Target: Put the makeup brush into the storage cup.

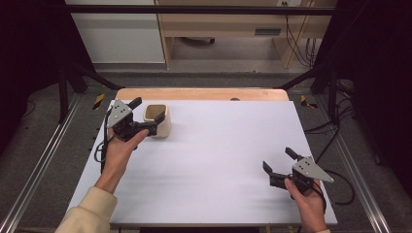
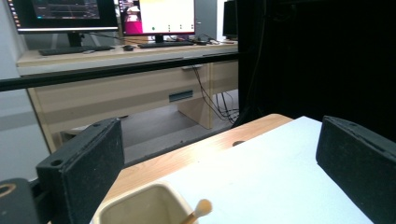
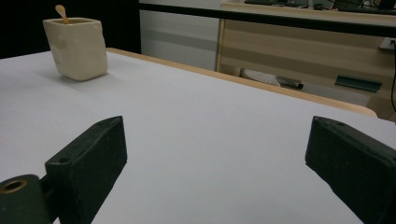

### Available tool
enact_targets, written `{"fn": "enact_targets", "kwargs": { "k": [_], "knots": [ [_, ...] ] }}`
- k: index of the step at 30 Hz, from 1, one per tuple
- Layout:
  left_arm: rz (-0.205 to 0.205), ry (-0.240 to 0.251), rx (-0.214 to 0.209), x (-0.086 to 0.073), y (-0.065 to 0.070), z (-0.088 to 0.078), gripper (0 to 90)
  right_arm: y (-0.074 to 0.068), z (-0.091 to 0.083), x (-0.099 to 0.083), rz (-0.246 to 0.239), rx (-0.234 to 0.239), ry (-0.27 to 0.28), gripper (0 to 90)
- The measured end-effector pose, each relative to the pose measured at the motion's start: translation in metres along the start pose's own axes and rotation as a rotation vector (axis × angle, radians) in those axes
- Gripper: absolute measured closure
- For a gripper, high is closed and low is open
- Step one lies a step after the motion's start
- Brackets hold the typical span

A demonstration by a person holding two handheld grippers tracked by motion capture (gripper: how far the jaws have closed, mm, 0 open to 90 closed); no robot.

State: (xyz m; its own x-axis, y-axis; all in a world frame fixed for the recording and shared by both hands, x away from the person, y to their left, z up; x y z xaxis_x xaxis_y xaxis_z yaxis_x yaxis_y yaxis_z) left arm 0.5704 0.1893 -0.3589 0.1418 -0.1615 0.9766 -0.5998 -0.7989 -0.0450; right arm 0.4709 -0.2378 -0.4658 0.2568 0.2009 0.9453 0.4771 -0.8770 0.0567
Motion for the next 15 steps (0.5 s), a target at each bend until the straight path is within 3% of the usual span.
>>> {"fn": "enact_targets", "kwargs": {
  "k": [10, 15],
  "knots": [
    [0.036, -0.004, -0.081, 0.004, 0.021, -0.003, 0.3, 0.000, 0.000, 0.000, 0.000, -0.001, 0.003, 5.8],
    [0.052, 0.008, -0.100, 0.007, 0.030, -0.005, 0.0, 0.000, -0.001, 0.000, 0.000, -0.002, 0.001, 5.8]
  ]
}}
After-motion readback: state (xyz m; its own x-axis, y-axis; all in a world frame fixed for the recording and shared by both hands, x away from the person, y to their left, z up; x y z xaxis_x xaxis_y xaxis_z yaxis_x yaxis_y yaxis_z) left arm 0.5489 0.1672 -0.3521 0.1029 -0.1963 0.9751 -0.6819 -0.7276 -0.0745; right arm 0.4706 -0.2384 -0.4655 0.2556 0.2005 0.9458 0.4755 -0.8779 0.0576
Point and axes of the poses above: each handheld gripper's, and its own axes: z roughly forward along the jaws, x roughly out of its top, y roughly to its right, the point moved 6 cm from there along z, roughly forward along the jaws, and after that the axes turned 8 degrees about -y, right-handed, at the moved point
